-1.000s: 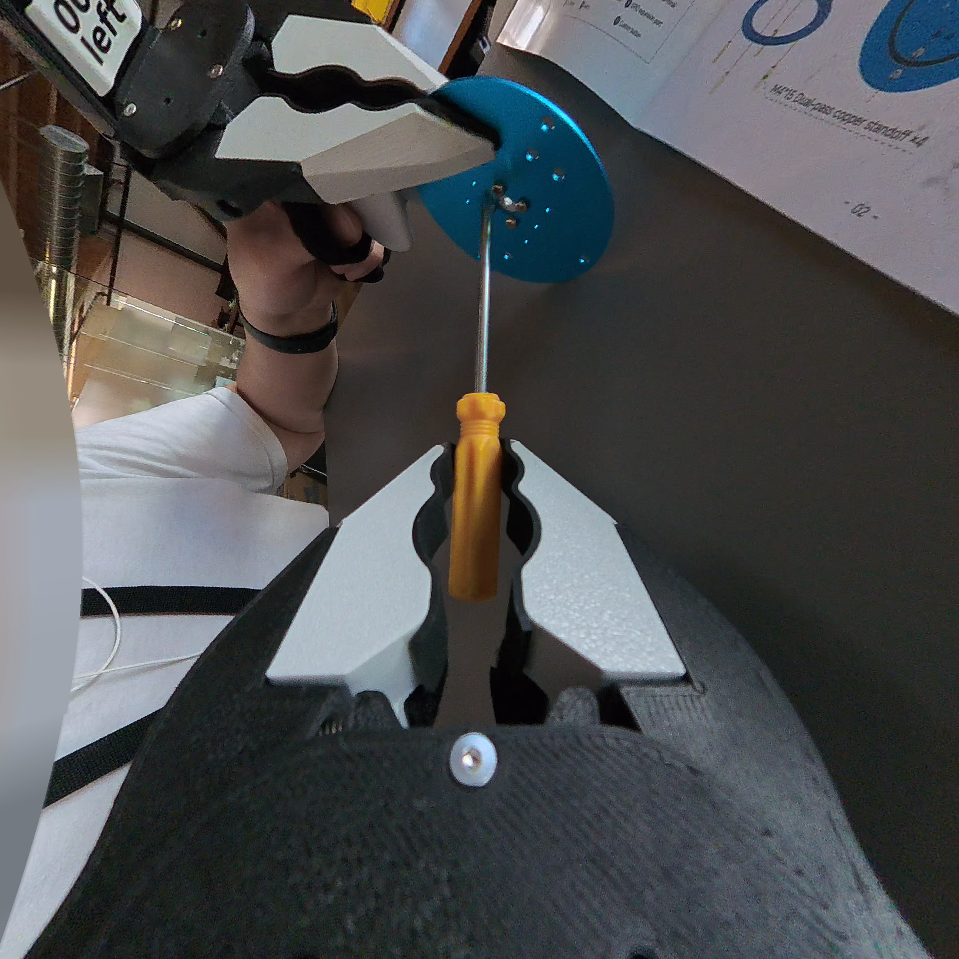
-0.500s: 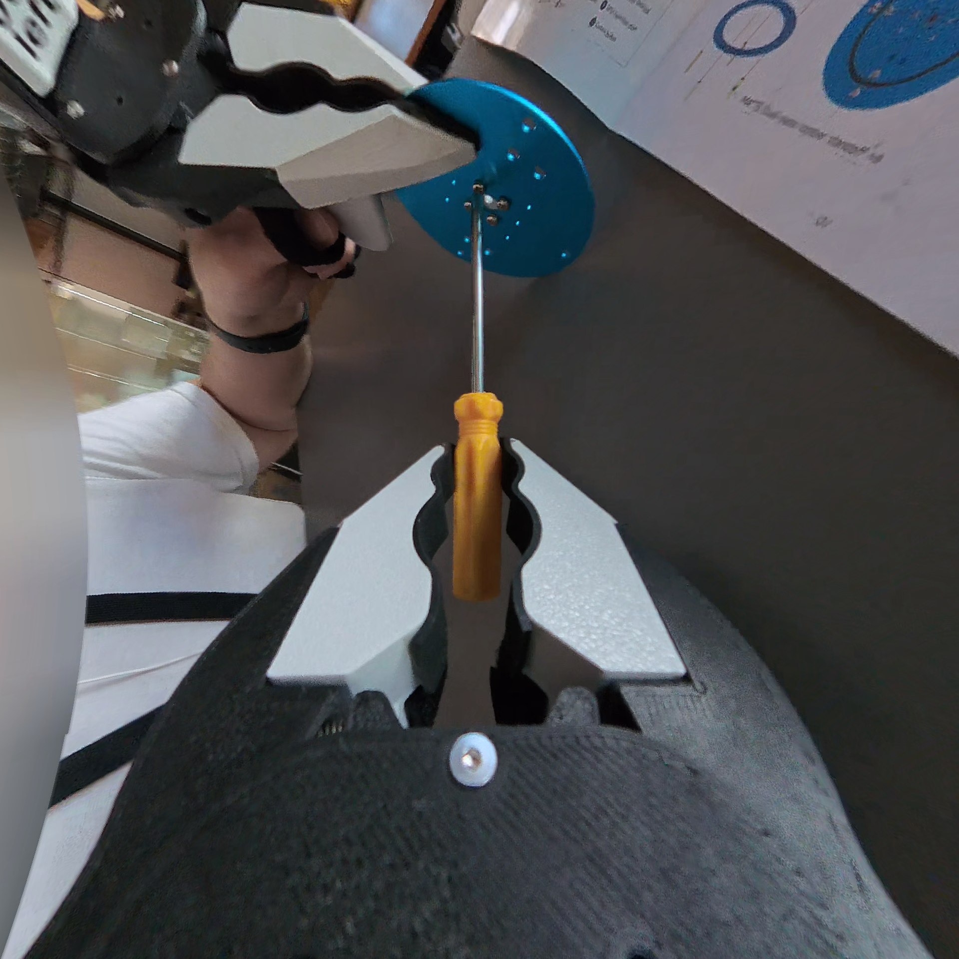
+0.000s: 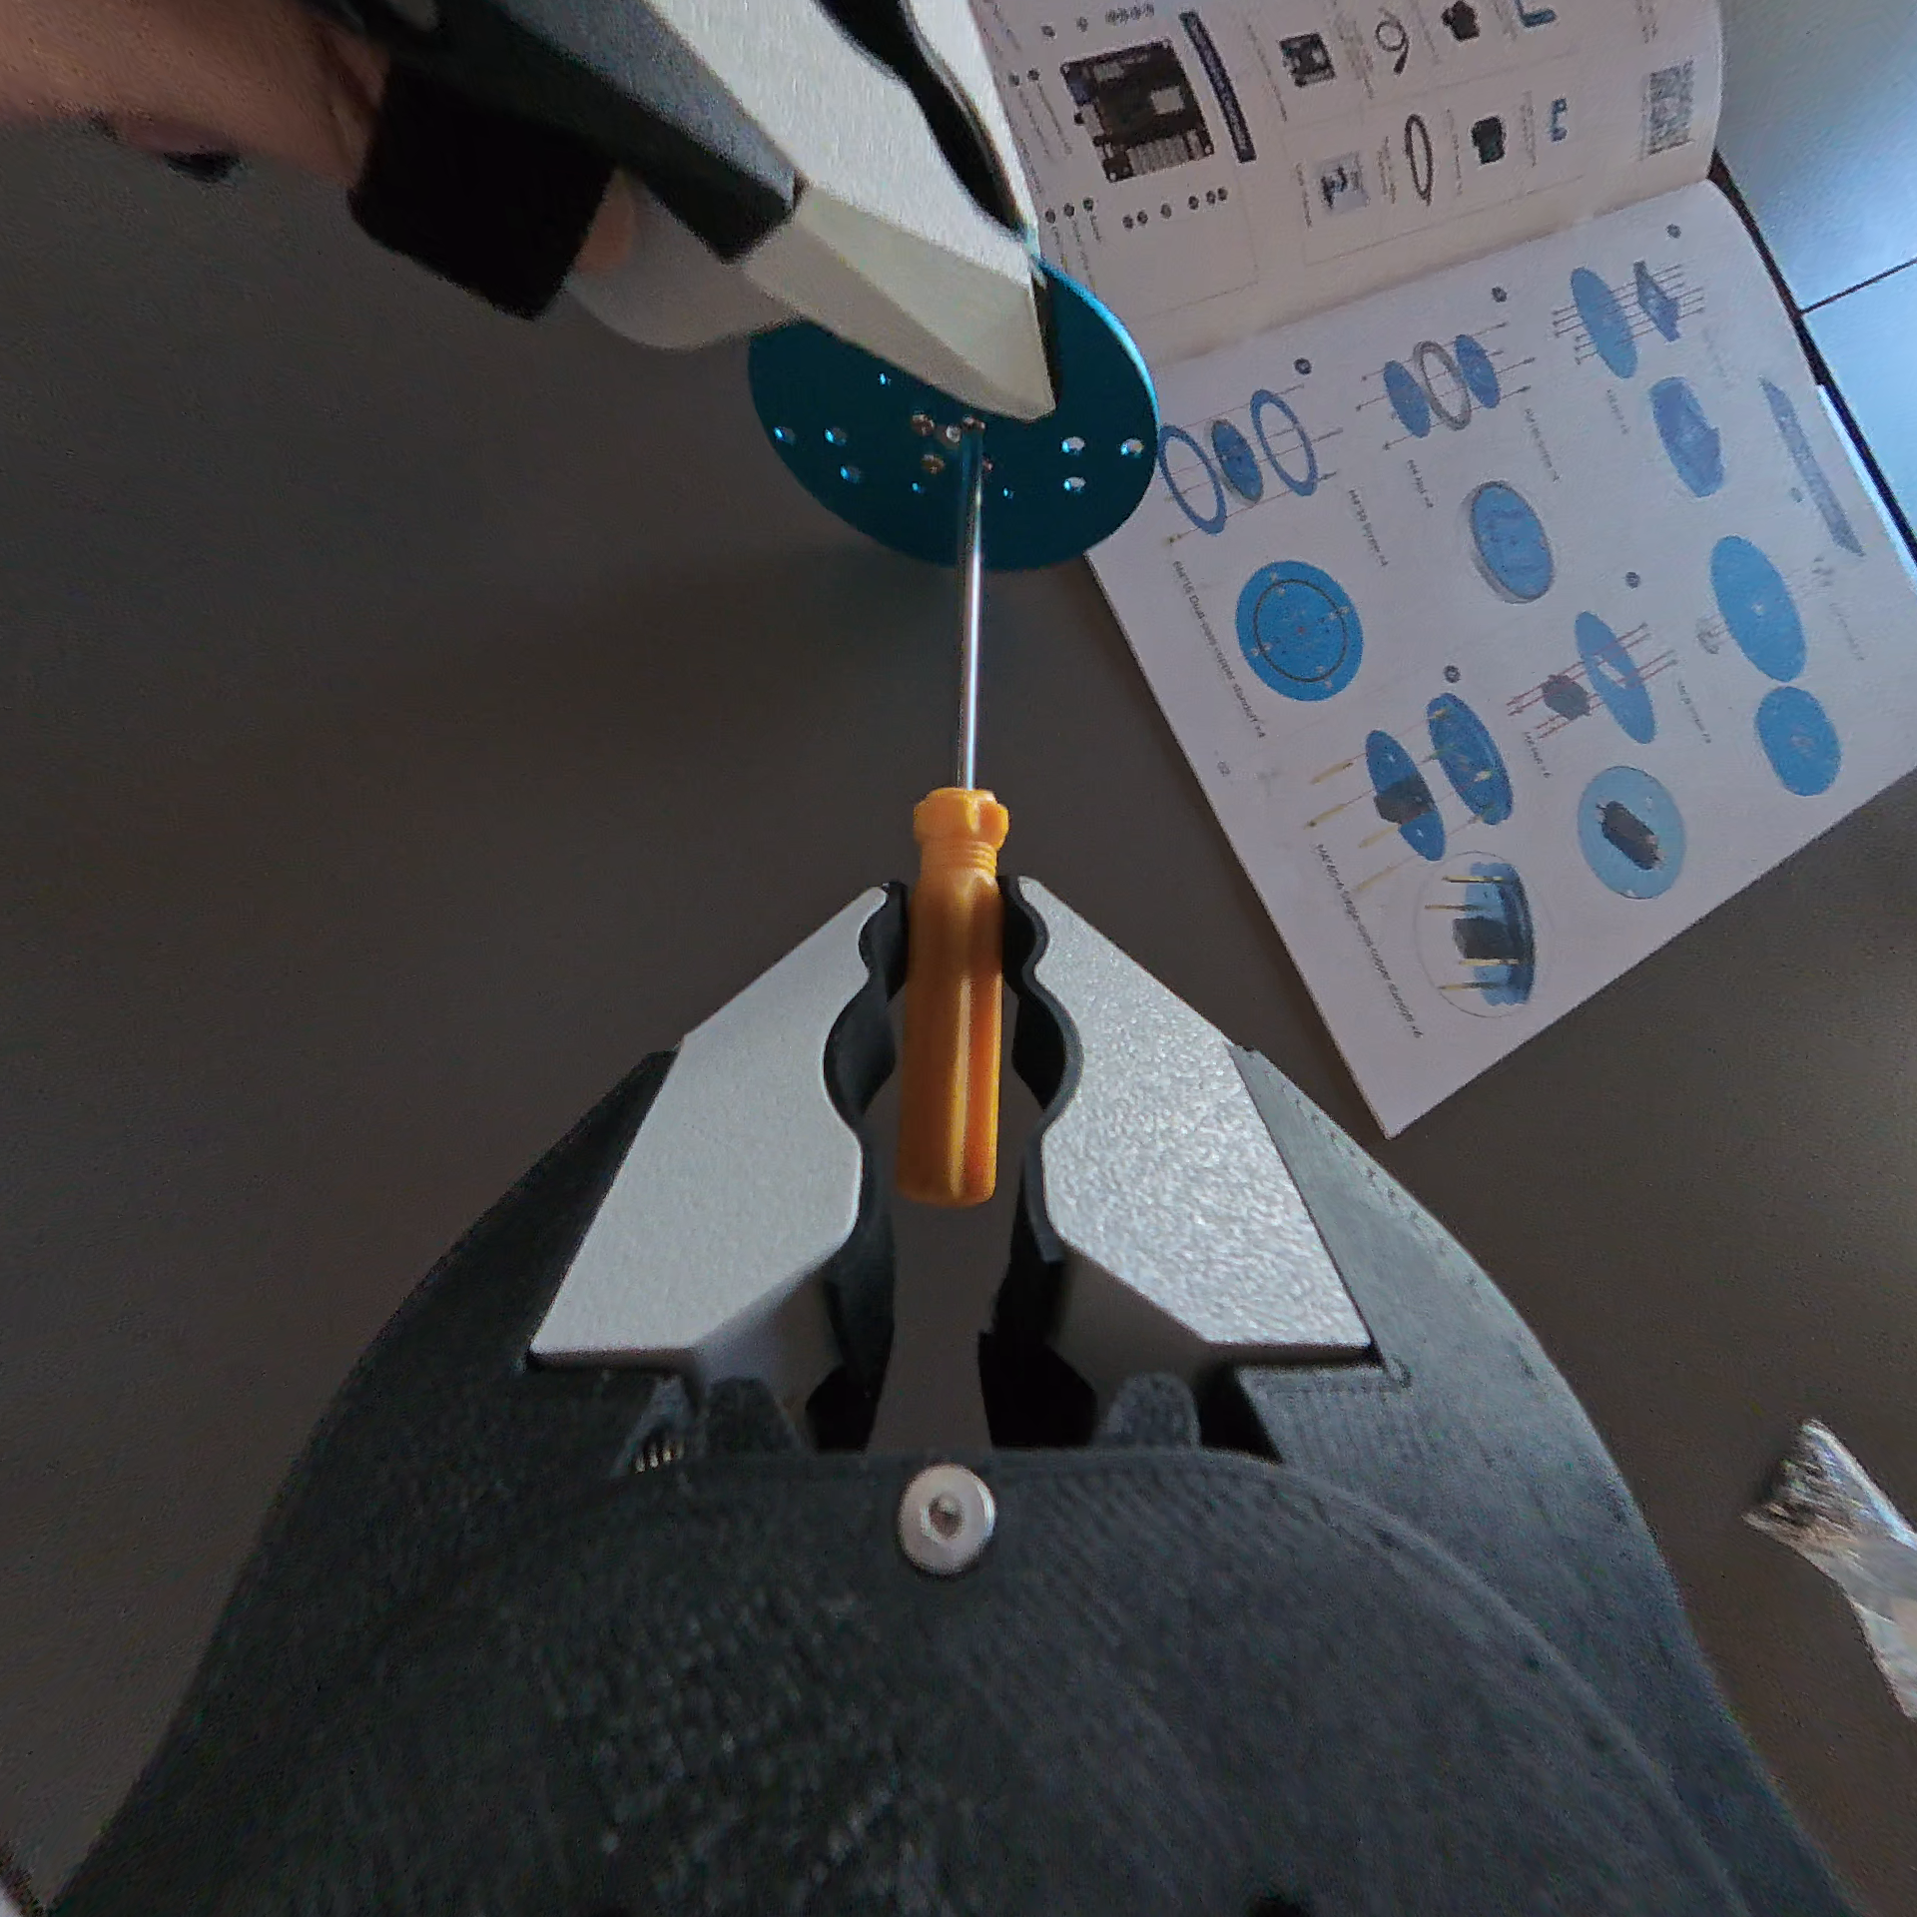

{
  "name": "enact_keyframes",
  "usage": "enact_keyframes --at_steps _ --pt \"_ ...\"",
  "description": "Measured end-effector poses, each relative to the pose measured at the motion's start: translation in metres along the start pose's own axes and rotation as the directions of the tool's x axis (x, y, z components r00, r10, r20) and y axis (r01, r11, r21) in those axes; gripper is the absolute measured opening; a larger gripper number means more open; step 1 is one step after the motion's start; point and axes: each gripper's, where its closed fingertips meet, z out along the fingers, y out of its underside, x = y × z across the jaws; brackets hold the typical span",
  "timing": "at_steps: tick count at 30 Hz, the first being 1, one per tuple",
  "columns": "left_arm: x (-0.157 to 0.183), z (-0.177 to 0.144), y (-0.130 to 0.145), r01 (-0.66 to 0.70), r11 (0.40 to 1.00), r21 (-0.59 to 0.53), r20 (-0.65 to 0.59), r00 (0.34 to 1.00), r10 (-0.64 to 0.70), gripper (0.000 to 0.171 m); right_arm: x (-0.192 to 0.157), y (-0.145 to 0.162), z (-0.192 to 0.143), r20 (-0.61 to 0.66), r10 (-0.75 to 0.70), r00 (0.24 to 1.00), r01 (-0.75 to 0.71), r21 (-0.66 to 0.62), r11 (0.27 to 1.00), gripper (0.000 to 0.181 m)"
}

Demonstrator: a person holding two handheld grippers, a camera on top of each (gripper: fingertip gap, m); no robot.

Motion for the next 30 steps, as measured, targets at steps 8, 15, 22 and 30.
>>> enact_keyframes --at_steps 8,15,22,30 --pt "-0.006 0.001 -0.009 0.003 0.995 0.098 0.042 0.999 -0.007 0.000 0.002 -0.013 -0.002 0.373 0.410 0.833 -0.483 0.127 0.866 0.016" --pt "-0.017 -0.032 -0.048 -0.068 0.947 0.315 0.127 0.991 0.029 0.000 0.007 -0.049 -0.026 0.686 0.514 0.515 -0.790 0.147 0.596 0.016" --pt "-0.015 -0.039 -0.056 -0.111 0.927 0.359 0.130 0.989 0.068 0.000 0.009 -0.057 -0.035 0.849 0.503 0.164 -0.930 -0.037 0.366 0.015" --pt "-0.011 -0.011 -0.036 0.042 0.960 0.276 -0.045 0.999 -0.031 0.000 0.016 -0.034 -0.021 0.723 0.510 0.467 -0.814 0.126 0.566 0.016"
